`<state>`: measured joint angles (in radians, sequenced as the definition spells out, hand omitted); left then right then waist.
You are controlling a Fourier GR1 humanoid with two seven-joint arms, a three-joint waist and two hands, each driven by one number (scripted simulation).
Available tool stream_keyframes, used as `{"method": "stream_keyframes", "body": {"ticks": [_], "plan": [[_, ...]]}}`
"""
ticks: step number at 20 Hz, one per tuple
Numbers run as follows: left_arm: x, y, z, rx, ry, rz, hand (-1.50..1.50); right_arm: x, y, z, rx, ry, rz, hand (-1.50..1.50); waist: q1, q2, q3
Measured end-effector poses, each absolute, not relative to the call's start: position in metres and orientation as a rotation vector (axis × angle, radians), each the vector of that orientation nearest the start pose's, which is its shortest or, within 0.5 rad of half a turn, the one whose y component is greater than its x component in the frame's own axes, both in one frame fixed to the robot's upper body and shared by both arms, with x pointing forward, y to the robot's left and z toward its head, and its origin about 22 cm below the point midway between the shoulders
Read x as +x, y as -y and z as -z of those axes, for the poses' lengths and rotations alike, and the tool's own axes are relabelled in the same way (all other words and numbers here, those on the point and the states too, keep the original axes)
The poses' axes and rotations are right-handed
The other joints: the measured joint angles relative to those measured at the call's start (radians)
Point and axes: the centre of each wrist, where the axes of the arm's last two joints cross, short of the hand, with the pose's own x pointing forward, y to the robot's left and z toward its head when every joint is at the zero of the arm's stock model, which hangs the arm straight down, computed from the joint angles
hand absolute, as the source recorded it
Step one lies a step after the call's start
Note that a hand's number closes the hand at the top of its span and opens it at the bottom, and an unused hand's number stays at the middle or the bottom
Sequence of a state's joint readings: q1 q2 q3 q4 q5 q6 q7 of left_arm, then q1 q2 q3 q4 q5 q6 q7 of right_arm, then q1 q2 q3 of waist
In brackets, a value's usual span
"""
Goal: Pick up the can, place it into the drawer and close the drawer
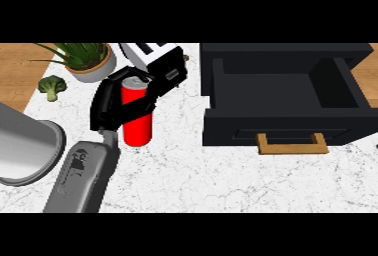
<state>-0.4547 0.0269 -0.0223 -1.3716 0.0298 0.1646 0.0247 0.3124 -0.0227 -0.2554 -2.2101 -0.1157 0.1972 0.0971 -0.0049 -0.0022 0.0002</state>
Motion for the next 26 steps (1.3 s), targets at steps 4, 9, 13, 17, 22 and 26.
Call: {"method": "stream_keyframes", "body": {"ticks": [4, 9, 13, 17, 22, 26], "plan": [[0.344, -0.143, -0.099, -0.052, 1.763, 0.083, 1.5, 0.141, 0.3, -0.1, -0.183, 1.832, 0.041, -1.5, -0.002, 0.001, 0.0], [0.357, -0.109, -0.139, -0.046, 1.797, 0.122, 1.5, 0.136, 0.306, -0.096, -0.19, 1.833, 0.038, -1.5, -0.008, 0.002, 0.0], [0.365, -0.08, -0.166, -0.05, 1.811, 0.142, 1.5, 0.134, 0.306, -0.098, -0.195, 1.827, 0.036, -1.5, -0.012, 0.002, 0.0], [0.373, -0.053, -0.185, -0.045, 1.821, 0.153, 1.5, 0.139, 0.308, -0.093, -0.188, 1.826, 0.03, -1.5, -0.015, 0.003, 0.0], [0.384, -0.029, -0.215, -0.047, 1.81, 0.168, 1.5, 0.137, 0.303, -0.098, -0.189, 1.826, 0.026, -1.5, -0.019, 0.004, 0.0], [0.395, -0.013, -0.229, -0.028, 1.802, 0.184, 1.5, 0.143, 0.302, -0.1, -0.184, 1.829, 0.027, -1.5, -0.025, 0.006, 0.001]]}}
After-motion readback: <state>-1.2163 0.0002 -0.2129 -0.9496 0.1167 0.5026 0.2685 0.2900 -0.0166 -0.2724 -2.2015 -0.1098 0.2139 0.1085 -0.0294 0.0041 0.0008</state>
